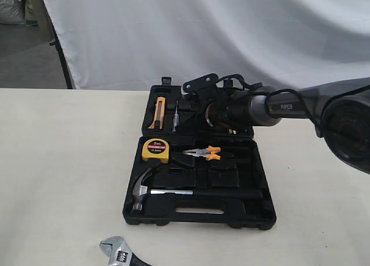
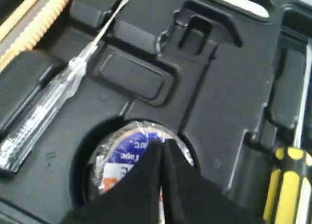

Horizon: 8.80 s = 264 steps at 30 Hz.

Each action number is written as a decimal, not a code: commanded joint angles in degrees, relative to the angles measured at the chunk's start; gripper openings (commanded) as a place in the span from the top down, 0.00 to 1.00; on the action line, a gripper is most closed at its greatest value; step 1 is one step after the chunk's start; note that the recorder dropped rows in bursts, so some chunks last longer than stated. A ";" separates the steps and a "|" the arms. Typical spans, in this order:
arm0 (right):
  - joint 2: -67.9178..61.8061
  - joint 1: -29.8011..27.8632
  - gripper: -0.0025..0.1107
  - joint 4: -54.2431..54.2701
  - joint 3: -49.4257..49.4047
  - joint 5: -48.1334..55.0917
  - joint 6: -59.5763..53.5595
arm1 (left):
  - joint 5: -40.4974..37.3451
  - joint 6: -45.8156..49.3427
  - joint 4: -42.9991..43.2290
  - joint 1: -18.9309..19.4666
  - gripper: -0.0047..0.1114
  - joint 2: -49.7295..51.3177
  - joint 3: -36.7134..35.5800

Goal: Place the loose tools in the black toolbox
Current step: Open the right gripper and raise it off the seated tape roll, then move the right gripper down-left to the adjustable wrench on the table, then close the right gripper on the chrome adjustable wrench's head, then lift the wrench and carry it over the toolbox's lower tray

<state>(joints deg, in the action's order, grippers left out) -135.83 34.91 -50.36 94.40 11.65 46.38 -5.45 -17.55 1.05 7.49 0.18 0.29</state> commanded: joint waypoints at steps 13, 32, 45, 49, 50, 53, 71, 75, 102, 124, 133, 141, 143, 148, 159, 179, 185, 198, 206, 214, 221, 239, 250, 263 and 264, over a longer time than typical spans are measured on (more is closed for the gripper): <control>3.36 1.91 0.97 0.82 -0.52 4.40 -4.63 | 0.41 -0.27 0.25 1.45 0.95 -0.18 0.15; -2.53 1.91 0.97 2.28 -0.52 -2.96 -6.25 | 0.41 -0.27 0.25 1.45 0.95 -0.18 0.15; 4.48 1.91 0.97 0.06 -0.52 4.80 -7.05 | 0.41 -0.27 0.25 1.45 0.95 -0.18 0.15; 7.05 1.91 0.97 -0.72 -0.52 10.52 -7.21 | 0.41 -0.27 0.25 1.45 0.95 -0.18 0.15; 7.78 1.91 0.97 -0.72 -0.52 11.96 -7.21 | 0.41 -0.27 0.25 1.45 0.95 -0.18 0.15; 9.91 1.91 0.97 -0.49 -0.52 15.80 -7.21 | 0.41 -0.27 0.25 1.45 0.95 -0.18 0.15; 15.73 6.32 0.97 26.99 -0.52 28.88 -42.55 | 0.41 -0.27 0.25 1.45 0.95 -0.18 0.15; 15.73 10.70 0.97 27.24 -0.52 32.64 -45.14 | 0.41 -0.27 0.25 1.45 0.95 -0.18 0.15; 18.51 28.69 0.97 50.36 -0.65 47.38 -59.52 | 0.41 -0.27 0.25 1.45 0.95 -0.18 0.15; 11.24 29.20 0.38 51.82 -0.65 43.99 -49.55 | 0.41 -0.27 0.25 1.45 0.95 -0.18 0.15; 6.30 29.20 0.38 52.33 -0.65 41.63 -49.22 | 0.41 -0.27 0.25 1.45 0.95 -0.18 0.15; 4.91 29.20 0.48 62.41 -0.65 41.68 -55.12 | 0.41 -0.27 0.25 1.45 0.95 -0.18 0.15; 4.91 29.20 0.57 64.58 -0.65 41.73 -56.93 | 0.41 -0.27 0.25 1.45 0.95 -0.18 0.15; 4.91 29.20 0.86 65.88 -0.65 41.73 -58.13 | 0.41 -0.27 0.25 1.45 0.95 -0.18 0.15; 5.46 32.36 0.98 65.88 -0.55 43.00 -62.06 | 0.41 -0.27 0.25 1.45 0.95 -0.18 0.15; 6.50 32.61 0.98 65.24 -0.45 43.12 -62.70 | 0.41 -0.27 0.25 1.45 0.95 -0.18 0.15; 9.59 32.49 0.98 62.13 0.41 45.29 -63.11 | 0.41 -0.27 0.25 1.45 0.95 -0.18 0.15; 6.72 32.49 0.98 61.81 0.41 43.63 -62.83 | 0.41 -0.27 0.25 1.45 0.95 -0.18 0.15; 5.65 32.61 0.98 61.81 0.41 43.49 -62.21 | 0.41 -0.27 0.25 1.45 0.95 -0.18 0.15; 5.65 32.84 0.63 61.81 0.41 41.74 -61.15 | 0.41 -0.27 0.25 1.45 0.95 -0.18 0.15; 5.65 32.84 0.44 61.69 0.41 42.74 -63.80 | 0.41 -0.27 0.25 1.45 0.95 -0.18 0.15; 3.69 37.36 0.90 47.30 0.41 41.68 -59.64 | 0.41 -0.27 0.25 1.45 0.95 -0.18 0.15; 8.46 37.13 0.98 45.76 1.45 47.46 -59.64 | 0.41 -0.27 0.25 1.45 0.95 -0.18 0.15; 19.10 36.98 0.98 32.05 1.45 52.16 -51.19 | 0.41 -0.27 0.25 1.45 0.95 -0.18 0.15; 19.49 36.55 0.98 31.24 1.45 52.56 -50.39 | 0.41 -0.27 0.25 1.45 0.95 -0.18 0.15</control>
<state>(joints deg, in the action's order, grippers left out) -117.88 72.30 -15.10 95.80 62.59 -6.68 -5.45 -17.55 1.05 7.49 0.18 0.29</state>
